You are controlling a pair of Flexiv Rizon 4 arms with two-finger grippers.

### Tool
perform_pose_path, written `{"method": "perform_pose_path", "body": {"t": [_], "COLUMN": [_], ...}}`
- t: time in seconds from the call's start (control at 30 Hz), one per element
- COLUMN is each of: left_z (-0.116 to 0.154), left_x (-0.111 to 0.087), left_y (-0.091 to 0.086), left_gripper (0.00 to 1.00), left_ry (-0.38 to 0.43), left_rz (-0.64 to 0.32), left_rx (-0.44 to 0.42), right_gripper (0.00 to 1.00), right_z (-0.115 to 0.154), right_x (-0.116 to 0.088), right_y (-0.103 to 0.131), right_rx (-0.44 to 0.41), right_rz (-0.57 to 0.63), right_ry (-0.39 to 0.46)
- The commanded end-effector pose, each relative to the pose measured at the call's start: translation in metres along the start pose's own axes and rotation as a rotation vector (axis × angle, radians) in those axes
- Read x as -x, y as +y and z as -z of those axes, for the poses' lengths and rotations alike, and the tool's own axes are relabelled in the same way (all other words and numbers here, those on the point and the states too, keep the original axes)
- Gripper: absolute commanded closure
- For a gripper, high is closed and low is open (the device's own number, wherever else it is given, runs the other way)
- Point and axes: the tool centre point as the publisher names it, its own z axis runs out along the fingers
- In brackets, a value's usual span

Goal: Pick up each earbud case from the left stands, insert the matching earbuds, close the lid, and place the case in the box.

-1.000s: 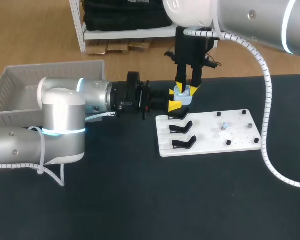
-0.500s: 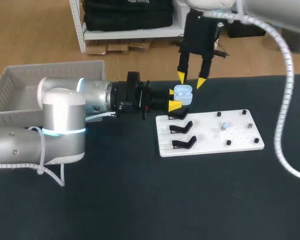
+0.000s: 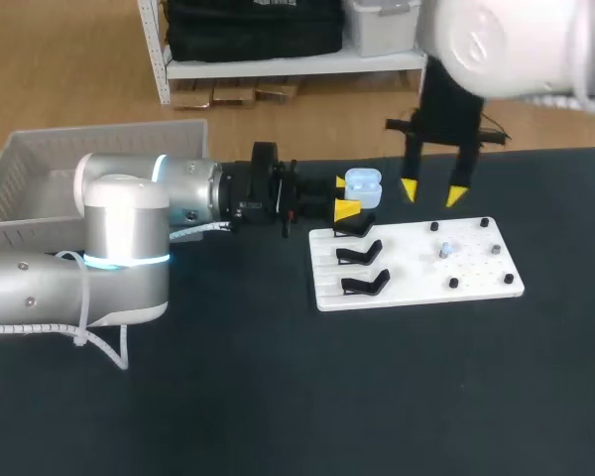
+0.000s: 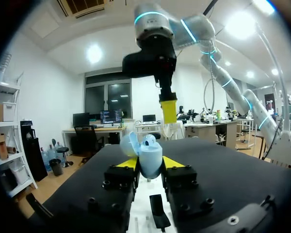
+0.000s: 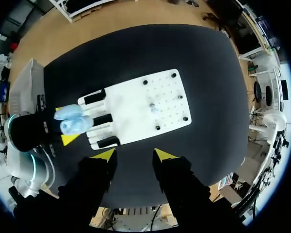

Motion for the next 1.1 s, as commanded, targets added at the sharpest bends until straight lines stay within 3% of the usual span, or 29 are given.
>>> {"method": "perform_pose_path", "body": {"t": [0.03,0.17,0.33,0.63,1.1], "left_z": [0.0,0.0,0.0,0.0,0.0], "left_x": [-0.001,-0.001,-0.001,-0.001,-0.001], "left_y": [0.001,0.001,0.001,0.001,0.001], "left_gripper": [1.0,1.0,1.0,1.0,1.0], "left_ry": [-0.002,-0.002,-0.002,-0.002,-0.002], "left_rz": [-0.002,-0.002,-0.002,-0.002,-0.002], "left_rx": [-0.003,-0.003,-0.003,-0.003,-0.003], "right_gripper": [0.51,0.42,0.5,0.51,0.54], "right_z": [-0.011,-0.026,-0.048,-0.086,-0.106], "right_x": [-0.005,-0.004,0.001,0.015,0.028], "right_y": [-0.034,-0.033,-0.028,-0.036,-0.04], "right_rx": [0.226,0.236,0.235,0.17,0.12], "right_rz": [0.007,0.032,0.056,0.099,0.149], "right_ry": [-0.15,-0.135,-0.122,-0.141,-0.16]}}
